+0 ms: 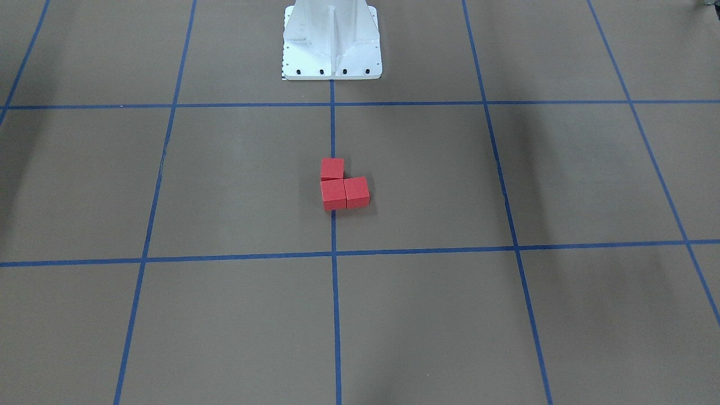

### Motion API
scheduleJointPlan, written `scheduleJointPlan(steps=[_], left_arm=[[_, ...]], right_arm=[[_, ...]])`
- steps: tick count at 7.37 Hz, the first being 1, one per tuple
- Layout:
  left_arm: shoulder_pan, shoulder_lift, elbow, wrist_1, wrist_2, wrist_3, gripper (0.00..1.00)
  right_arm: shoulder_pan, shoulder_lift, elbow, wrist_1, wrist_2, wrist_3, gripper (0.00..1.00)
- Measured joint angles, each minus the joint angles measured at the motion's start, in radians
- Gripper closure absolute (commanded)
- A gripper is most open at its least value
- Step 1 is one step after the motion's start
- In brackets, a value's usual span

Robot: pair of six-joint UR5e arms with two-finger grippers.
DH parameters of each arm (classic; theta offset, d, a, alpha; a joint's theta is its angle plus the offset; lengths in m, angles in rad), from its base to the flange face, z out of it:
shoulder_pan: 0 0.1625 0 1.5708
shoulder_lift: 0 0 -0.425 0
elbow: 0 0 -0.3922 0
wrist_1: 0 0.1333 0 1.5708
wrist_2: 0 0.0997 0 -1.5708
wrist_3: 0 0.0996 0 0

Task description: Form red blocks into L shape at center

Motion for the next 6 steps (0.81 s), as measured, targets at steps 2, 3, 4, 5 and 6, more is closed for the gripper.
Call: scheduleJointPlan(steps=[2,3,4,5,6], left_arm=[[0.001,0.002,-0.002,-0.001,-0.001,0.0,0.0],[0.001,0.003,-0.005,-0.002,0.0,0.0,0.0],[0.001,0.003,-0.007,-0.002,0.0,0.0,0.0],[0.001,0.003,-0.008,-0.002,0.0,0.0,0.0],[0.001,0.003,-0.008,-0.001,0.0,0.0,0.0]], right_arm=[[0.0,0.001,0.001,0.0,0.0,0.002,0.0],[0.0,0.002,0.001,0.0,0.0,0.002,0.0],[0.0,0.002,0.001,0.0,0.0,0.002,0.0],[0.0,0.003,0.001,0.0,0.0,0.002,0.0],[0.0,0.004,0.001,0.0,0.0,0.002,0.0]])
